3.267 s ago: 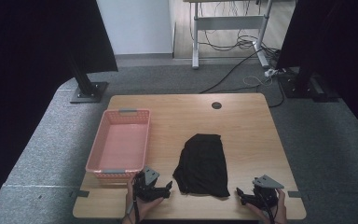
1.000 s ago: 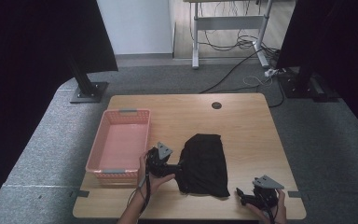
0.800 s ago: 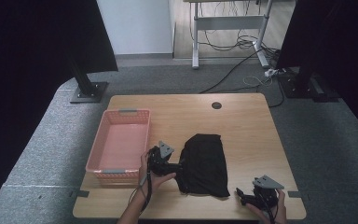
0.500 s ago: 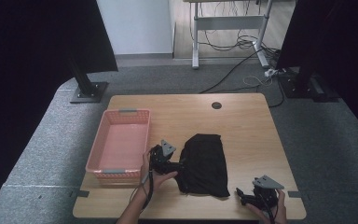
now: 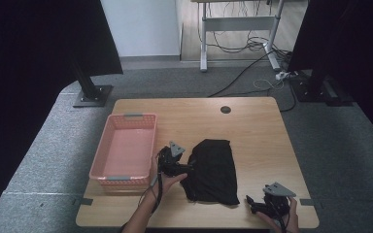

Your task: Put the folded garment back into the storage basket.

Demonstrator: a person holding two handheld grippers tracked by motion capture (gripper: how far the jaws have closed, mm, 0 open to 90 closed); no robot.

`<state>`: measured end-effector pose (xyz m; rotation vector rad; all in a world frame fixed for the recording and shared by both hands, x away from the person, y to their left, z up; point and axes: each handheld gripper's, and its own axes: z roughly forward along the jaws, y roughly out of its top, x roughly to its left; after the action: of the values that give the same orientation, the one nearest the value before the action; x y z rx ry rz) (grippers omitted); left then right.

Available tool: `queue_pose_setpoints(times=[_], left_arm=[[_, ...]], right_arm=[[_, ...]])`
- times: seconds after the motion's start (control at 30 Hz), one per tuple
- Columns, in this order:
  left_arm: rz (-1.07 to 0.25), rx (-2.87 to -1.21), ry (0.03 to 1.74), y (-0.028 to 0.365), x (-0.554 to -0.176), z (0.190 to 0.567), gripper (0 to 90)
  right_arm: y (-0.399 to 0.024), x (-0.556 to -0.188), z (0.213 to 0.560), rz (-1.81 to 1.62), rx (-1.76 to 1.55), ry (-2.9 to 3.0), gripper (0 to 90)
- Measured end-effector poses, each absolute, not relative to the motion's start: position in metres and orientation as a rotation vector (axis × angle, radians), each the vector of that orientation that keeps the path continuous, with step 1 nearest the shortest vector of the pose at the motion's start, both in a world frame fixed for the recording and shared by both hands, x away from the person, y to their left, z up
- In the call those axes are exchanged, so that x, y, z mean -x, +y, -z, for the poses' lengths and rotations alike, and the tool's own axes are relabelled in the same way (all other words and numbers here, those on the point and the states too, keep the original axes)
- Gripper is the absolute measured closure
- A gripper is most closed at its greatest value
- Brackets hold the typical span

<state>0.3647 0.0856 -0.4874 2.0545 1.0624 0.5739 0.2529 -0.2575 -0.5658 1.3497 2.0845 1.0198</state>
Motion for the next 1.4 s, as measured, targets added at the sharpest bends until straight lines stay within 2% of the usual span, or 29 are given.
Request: queue_pose_setpoints(times=[1.4], left_arm=[[-0.539,-2.092,1.065,0.056,-0.397,0.497,13.1]], right_arm=[[-0.257,-0.253,0.566,-1.021,-1.346,2.088,12.6]])
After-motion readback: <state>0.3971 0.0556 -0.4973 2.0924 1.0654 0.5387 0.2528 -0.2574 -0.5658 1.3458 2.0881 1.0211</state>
